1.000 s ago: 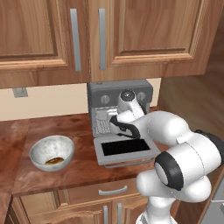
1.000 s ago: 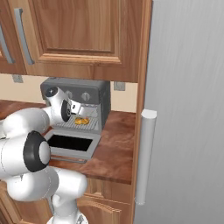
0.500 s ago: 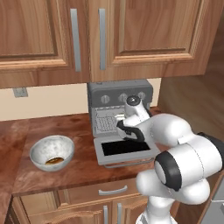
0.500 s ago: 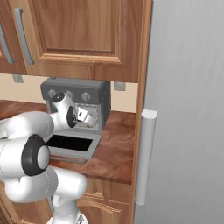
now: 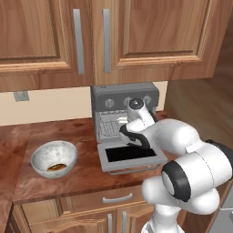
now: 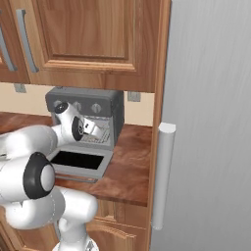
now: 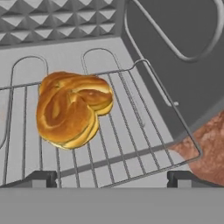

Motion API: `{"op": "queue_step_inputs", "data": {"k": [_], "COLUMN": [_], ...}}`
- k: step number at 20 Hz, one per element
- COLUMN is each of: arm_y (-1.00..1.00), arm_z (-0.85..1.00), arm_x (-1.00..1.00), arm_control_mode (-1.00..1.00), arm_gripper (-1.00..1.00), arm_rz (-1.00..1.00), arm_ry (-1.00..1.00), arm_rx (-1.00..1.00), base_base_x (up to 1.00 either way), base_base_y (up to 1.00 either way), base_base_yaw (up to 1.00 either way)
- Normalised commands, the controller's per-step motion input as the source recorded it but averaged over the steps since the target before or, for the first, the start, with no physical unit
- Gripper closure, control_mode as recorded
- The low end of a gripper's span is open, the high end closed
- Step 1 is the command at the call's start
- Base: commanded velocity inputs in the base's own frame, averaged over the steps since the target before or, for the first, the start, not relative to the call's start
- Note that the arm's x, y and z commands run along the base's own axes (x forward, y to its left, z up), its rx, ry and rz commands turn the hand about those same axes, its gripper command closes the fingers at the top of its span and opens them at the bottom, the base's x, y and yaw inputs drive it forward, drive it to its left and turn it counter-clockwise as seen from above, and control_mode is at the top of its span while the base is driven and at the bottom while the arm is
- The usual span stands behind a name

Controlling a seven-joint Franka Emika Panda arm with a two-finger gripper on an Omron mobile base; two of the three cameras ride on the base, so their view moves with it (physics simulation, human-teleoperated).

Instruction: Pick up the heated bread from the toaster oven and place it in the bowl. Then move the bread bowl to the dining counter.

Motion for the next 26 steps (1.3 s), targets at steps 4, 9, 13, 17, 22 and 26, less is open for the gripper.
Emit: {"op": "queue_step_inputs", "data": {"k": [4, 9, 13, 17, 22, 26], "arm_y": [0.01, 0.19, 0.31, 0.01, 0.00, 0.00], "arm_z": [0.03, 0.03, 0.10, 0.00, 0.00, -0.01], "arm_x": [0.00, 0.18, 0.23, 0.30, 0.33, 0.16], "arm_control_mode": [-1.00, -1.00, -1.00, -1.00, -1.00, -1.00], "arm_gripper": [-1.00, -1.00, -1.00, -1.00, -1.00, -1.00], "arm_rz": [0.00, 0.00, 0.00, 0.00, 0.00, 0.00], "arm_ry": [-0.02, 0.00, 0.00, 0.01, 0.01, 0.00], "arm_rx": [0.00, 0.00, -0.01, 0.00, 0.00, 0.00], "base_base_x": [0.00, 0.00, 0.00, 0.00, 0.00, 0.00], "base_base_y": [0.00, 0.00, 0.00, 0.00, 0.00, 0.00], "base_base_yaw": [0.00, 0.00, 0.00, 0.00, 0.00, 0.00]}}
